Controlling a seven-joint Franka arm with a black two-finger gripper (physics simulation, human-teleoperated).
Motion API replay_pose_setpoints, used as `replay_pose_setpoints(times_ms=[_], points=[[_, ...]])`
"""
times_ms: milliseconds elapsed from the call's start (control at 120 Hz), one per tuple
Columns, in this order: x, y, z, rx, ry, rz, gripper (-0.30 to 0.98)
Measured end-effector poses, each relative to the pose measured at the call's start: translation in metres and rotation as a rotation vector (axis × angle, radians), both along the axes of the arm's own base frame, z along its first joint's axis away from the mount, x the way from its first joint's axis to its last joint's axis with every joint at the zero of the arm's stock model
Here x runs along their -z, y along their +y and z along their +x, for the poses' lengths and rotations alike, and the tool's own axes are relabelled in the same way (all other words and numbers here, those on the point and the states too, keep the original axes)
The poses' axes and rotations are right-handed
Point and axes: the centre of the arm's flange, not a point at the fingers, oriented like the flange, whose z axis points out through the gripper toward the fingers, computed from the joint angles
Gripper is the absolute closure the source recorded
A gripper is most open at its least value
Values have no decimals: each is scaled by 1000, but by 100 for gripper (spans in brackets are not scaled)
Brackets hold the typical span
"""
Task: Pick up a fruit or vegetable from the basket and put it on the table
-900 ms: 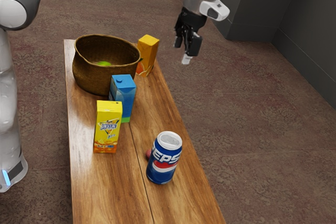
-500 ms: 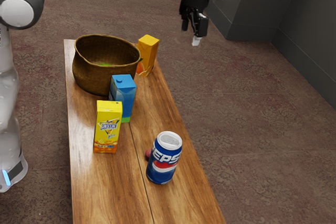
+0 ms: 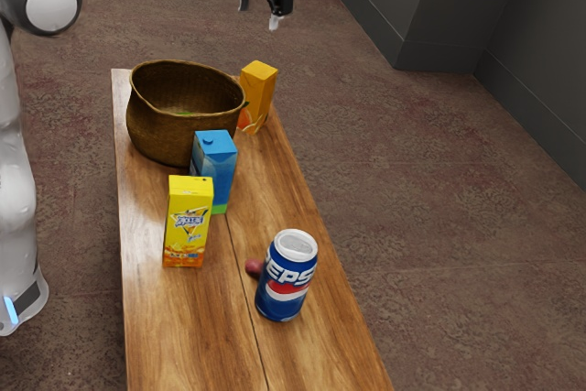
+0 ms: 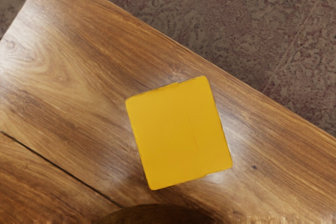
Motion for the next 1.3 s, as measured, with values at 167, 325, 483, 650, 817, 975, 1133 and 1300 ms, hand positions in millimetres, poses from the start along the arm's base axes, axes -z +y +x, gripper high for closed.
replay_pose_setpoints(times_ms=[167,325,483,650,817,975,1133,1300], points=[[33,-45,-54,71,-8,-36,0],[68,-35,-73,36,15,-52,0],[104,-35,-80,26,22,-59,0],[133,-35,-83,16,24,-62,0],[158,-23,-92,-19,18,-77,0],[173,-22,-94,-24,10,-79,0],[181,-24,-95,-24,11,-82,0],[186,-26,-95,-22,26,-88,0]])
